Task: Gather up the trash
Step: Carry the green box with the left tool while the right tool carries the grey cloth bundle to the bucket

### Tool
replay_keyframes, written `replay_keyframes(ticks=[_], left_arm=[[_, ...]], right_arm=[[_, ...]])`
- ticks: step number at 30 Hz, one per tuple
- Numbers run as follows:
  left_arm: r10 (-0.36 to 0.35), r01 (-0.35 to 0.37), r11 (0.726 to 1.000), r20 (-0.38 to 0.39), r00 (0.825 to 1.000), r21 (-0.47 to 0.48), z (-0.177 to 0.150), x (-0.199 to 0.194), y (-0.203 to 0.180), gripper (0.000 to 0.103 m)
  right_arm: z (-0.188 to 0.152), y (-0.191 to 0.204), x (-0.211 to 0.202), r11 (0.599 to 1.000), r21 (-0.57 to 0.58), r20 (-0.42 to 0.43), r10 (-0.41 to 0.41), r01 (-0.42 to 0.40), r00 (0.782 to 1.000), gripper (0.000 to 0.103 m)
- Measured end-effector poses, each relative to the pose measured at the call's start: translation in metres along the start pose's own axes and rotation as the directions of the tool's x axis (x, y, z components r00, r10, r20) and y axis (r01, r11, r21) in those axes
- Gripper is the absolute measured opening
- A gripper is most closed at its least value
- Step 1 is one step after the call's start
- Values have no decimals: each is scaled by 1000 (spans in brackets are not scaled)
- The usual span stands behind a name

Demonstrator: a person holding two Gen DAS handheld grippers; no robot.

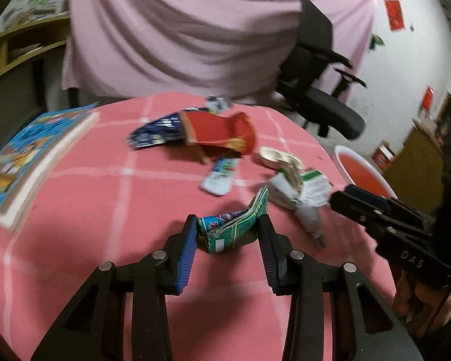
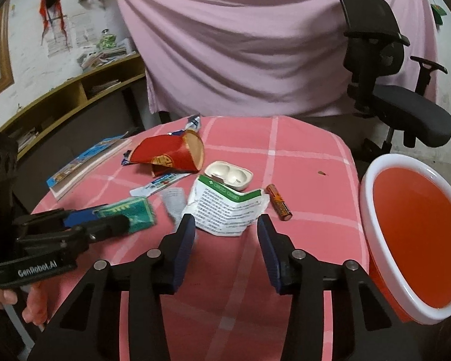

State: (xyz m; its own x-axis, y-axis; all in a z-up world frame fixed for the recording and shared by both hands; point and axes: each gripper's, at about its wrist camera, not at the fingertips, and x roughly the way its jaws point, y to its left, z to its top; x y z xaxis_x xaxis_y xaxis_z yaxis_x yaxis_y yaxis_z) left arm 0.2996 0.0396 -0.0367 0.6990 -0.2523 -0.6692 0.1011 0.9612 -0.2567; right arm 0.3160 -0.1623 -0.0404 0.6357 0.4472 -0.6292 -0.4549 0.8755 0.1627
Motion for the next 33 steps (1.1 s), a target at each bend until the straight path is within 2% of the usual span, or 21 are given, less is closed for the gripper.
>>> replay_keyframes(ticks=[3,7,12,13,16,21,25,29,33], left_arm=[[49,-48,999,26,998,-24,-5,-8,8,35],[75,-75,997,32,997,-27,-5,-9,8,35],[81,-80,996,29,996,-31,-5,-8,8,35],[81,-80,996,29,996,-30,-5,-8,8,35],[74,-73,997,32,997,-25,-5,-8,8,35],[70,-69,998,79,994,-10,-6,-17,5,35],[55,-51,998,170,984,-31,-9,-33,7,35],[55,-55,998,263,963,-8,-13,-50,-2,35],[56,-82,995,365,929,56,-18,-67,-26,35]], right_arm=[[0,8,2,999,-25,-8,32,-32,999,39],[-1,15,12,997,-49,-52,50,-52,997,37],[-2,17,25,993,-42,-125,108,-114,986,27],[-2,18,29,991,-41,-147,121,-128,982,20],[-3,19,28,990,-45,-147,124,-132,981,19],[-3,20,8,986,-63,-56,153,-157,987,18],[-2,12,-13,983,-48,56,178,-175,982,18],[-5,6,-37,985,-46,179,174,-168,968,18],[-11,2,-64,994,-29,320,108,-105,941,18]])
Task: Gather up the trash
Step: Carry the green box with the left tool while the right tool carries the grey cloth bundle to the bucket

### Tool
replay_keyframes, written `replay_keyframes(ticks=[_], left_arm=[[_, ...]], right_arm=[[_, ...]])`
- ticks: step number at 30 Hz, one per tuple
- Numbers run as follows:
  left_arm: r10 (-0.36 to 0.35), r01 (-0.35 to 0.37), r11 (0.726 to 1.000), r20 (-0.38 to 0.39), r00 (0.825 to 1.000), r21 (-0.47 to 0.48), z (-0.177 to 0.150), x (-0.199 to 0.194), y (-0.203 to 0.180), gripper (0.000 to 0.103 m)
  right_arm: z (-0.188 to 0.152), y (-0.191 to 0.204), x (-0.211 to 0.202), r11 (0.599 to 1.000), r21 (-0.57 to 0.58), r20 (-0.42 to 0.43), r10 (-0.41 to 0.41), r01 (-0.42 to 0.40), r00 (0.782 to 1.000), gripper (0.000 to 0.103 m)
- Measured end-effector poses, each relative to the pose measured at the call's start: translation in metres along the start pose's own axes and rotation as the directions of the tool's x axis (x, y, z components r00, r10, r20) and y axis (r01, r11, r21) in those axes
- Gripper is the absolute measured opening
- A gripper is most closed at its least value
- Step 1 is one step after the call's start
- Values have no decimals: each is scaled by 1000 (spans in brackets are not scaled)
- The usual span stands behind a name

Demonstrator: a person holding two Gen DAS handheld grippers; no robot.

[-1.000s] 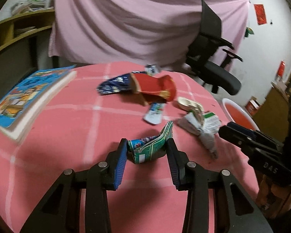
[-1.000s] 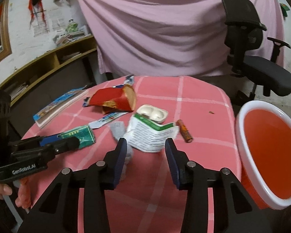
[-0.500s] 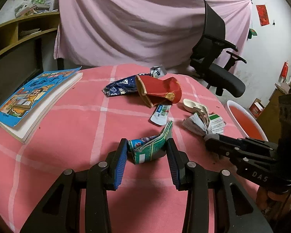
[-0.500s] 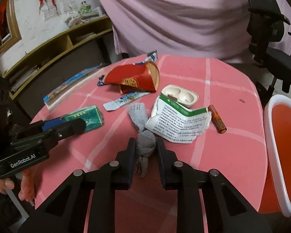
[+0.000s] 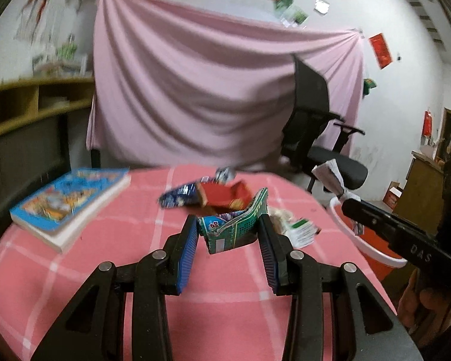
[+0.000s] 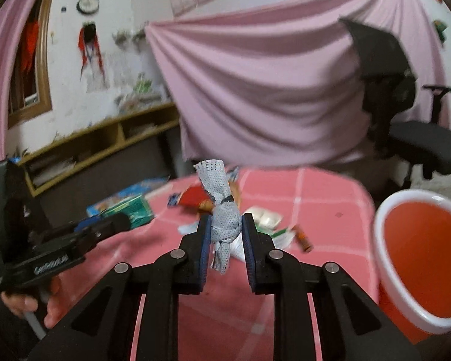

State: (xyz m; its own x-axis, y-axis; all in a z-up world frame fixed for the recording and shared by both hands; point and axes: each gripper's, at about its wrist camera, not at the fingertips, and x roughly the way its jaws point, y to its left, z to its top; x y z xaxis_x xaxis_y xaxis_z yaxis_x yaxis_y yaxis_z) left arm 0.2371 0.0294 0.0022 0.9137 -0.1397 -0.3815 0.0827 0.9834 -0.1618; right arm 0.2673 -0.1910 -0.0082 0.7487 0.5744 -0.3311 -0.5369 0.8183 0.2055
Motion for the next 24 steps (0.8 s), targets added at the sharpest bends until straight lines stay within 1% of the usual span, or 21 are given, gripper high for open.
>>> replay_keyframes(ticks=[2,5,8,9,11,15,17,20,22,24], left_arm=[[-11,11,1000,45,999,15,2,-6,-11,35],[-27,24,999,86,996,38,9,-10,-30,35],[-40,35,997,69,997,70,13,-6,-51,35],[-56,52,996,61,997,71,14,-3,-59,35],[-84,80,994,48,995,75,16,5,-72,35],[-135,132,987,37,990,92,18,18,-102,35],[-158,154,983,29,987,102,20,25,-117,35],[-187,187,976,-6,982,115,23,43,-141,35],[-194,197,973,-36,980,119,24,56,-155,35],[-183,190,973,-67,981,128,25,70,-170,35]], right_arm=[[1,-1,-8,1000,9,47,-25,25,999,18],[0,-11,-27,997,53,123,-69,62,990,18],[-1,-23,-40,994,86,184,-85,71,979,18],[-1,-29,-46,992,85,199,-112,97,974,18],[0,-38,-50,986,89,207,-155,139,966,18],[-1,-70,-65,964,154,228,-249,218,941,18],[-3,-84,-72,953,195,228,-275,233,934,18],[-6,-105,-81,931,263,222,-315,254,923,18],[-6,-117,-83,913,307,216,-340,267,915,18],[-8,-126,-83,899,335,200,-360,281,911,19]])
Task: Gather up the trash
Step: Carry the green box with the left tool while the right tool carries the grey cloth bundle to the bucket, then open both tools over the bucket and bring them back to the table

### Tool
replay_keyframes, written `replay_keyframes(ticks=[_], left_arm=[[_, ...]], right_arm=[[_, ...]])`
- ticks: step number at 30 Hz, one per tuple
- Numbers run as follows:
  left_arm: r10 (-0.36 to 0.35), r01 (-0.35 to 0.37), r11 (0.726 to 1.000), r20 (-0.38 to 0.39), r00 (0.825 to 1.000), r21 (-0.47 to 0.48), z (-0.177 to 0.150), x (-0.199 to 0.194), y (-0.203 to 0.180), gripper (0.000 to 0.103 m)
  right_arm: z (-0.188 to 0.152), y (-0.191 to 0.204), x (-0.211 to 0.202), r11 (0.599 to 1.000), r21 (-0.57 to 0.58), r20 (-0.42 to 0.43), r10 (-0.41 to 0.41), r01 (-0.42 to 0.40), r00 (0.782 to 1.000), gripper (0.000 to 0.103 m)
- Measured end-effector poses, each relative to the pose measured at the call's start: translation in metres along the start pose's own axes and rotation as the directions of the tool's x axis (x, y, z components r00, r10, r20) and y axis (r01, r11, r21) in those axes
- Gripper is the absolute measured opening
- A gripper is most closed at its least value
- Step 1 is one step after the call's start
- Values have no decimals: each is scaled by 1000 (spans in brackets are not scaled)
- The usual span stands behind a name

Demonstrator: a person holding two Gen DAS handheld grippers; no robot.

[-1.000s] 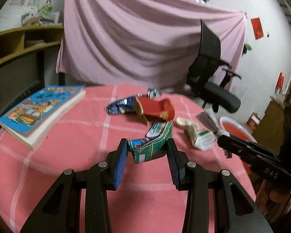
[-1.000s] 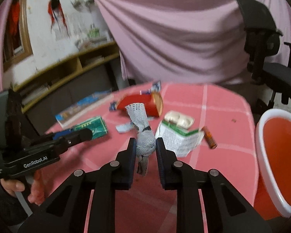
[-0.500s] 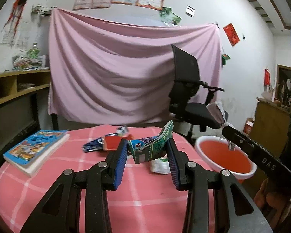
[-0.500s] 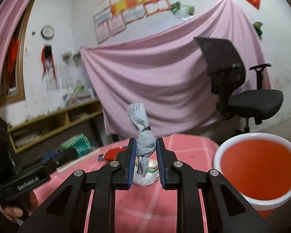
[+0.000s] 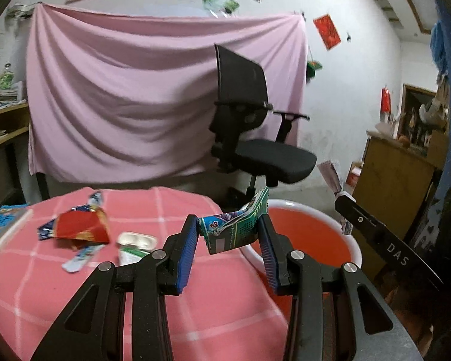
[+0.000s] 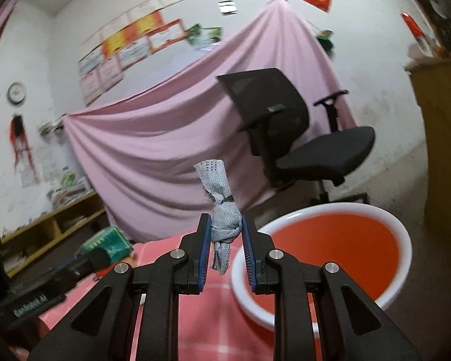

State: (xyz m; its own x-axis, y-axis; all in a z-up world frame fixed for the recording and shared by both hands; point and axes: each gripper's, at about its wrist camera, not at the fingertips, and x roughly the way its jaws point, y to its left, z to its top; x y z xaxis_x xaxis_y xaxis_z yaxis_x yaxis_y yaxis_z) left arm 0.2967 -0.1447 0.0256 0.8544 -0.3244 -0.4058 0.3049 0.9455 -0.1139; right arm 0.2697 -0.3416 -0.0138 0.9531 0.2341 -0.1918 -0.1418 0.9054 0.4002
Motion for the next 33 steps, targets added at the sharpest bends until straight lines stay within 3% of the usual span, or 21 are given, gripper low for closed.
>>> replay_keyframes(ticks=[11,22,28,33], left_arm=[[-68,68,998,-172,983,-4,5,82,-36,35],[-114,107,994,-323,939,-38,-8,120,-41,38],[-99,88,995,-320,942,-50,-8,113,-34,43],[-83,67,995,-276,957,-68,-2,97,-22,44]], right_arm=[[-5,-47,17,974,190,-99,-110,128,989,20],[-15,-74,22,943,248,-213,-170,221,962,21],[-15,-70,22,946,236,-215,-173,223,961,21],[-11,-64,22,954,207,-201,-174,216,964,21]])
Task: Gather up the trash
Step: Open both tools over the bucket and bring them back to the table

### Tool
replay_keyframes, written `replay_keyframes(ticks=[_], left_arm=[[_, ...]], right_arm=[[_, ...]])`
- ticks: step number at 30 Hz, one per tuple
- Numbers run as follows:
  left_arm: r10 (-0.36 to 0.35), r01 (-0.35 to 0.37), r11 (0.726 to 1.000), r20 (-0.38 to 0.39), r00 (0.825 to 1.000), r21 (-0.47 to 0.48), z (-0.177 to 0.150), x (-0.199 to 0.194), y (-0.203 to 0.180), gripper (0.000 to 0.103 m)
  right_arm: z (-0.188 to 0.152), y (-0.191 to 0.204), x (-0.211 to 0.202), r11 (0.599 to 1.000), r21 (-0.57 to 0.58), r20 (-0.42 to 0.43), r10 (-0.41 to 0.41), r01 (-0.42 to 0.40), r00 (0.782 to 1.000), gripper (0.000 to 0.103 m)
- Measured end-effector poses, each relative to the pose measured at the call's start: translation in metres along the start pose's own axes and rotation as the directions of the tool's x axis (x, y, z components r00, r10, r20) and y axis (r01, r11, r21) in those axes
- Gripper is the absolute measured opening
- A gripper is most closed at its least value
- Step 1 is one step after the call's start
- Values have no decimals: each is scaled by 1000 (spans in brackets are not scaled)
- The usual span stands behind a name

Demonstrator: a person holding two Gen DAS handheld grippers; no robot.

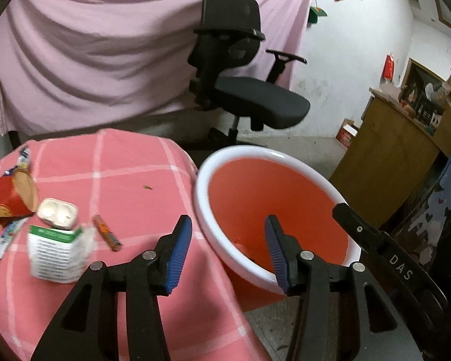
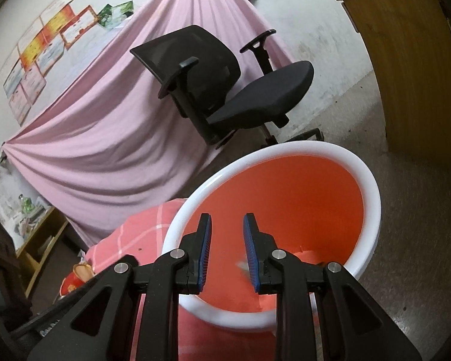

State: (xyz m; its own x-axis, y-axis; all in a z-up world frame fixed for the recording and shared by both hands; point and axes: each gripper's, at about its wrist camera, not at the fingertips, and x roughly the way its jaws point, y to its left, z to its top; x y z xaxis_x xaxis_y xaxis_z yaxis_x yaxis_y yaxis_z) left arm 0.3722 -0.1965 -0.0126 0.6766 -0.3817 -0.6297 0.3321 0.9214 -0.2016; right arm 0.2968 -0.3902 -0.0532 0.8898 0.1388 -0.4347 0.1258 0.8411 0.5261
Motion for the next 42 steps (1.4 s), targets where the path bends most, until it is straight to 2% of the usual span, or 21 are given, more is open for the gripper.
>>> replay_keyframes(ticks=[3,6,9,11,12,13,14,15,16,17,18,19,21,23,24,29,33,37,42], left_arm=[[40,-39,999,55,998,-15,1,-20,11,50],[64,-60,997,110,992,-45,0,-41,26,54],[100,-91,994,163,982,-64,-3,-65,40,54],[127,-115,991,206,970,-70,-6,-81,49,54],[141,-128,989,226,964,-70,-7,-88,52,57],[161,-147,986,254,954,-73,-10,-99,57,63],[178,-162,984,279,944,-79,-14,-107,61,66],[191,-173,981,304,933,-87,-17,-113,64,74],[209,-186,977,343,916,-100,-21,-125,70,82],[222,-196,975,364,905,-108,-23,-130,74,86],[242,-211,970,385,891,-120,-26,-138,81,96],[272,-236,962,410,871,-138,-31,-147,88,101],[303,-260,953,437,847,-156,-37,-158,100,101],[332,-288,943,453,827,-167,-46,-169,113,101],[347,-303,938,459,818,-170,-50,-174,119,101],[409,-358,912,490,770,-199,-72,-193,144,101],[445,-384,895,522,727,-229,-93,-203,159,101],[454,-384,891,530,716,-243,-102,-209,167,101],[460,-400,886,553,695,-234,-104,-214,172,101]], right_arm=[[3,15,-9,998,-69,47,5,-2,999,22],[4,30,-15,993,-118,88,26,-16,996,30],[2,45,-19,986,-160,112,58,-39,992,32],[0,58,-23,979,-195,133,81,-54,988,36],[0,63,-23,977,-203,139,89,-59,986,42],[-2,69,-25,973,-218,150,107,-73,983,49],[-3,74,-27,970,-229,158,120,-82,980,51],[-5,81,-28,965,-245,166,136,-92,977,53],[-6,86,-29,962,-255,170,141,-95,975,57],[-8,90,-29,960,-263,174,146,-97,974,62],[-10,96,-29,957,-272,181,154,-101,971,79],[-12,99,-30,956,-274,188,162,-107,969,89],[-15,108,-31,952,-283,200,181,-120,963,90],[-18,117,-30,947,-293,205,194,-129,959,95],[-20,121,-31,945,-298,211,205,-137,956,101],[-32,145,-34,921,-360,230,245,-151,942,103],[-49,167,-37,877,-456,229,278,-149,933,103],[-66,189,-35,814,-563,203,302,-142,931,103],[-76,200,-26,771,-616,142,306,-158,941,103]])
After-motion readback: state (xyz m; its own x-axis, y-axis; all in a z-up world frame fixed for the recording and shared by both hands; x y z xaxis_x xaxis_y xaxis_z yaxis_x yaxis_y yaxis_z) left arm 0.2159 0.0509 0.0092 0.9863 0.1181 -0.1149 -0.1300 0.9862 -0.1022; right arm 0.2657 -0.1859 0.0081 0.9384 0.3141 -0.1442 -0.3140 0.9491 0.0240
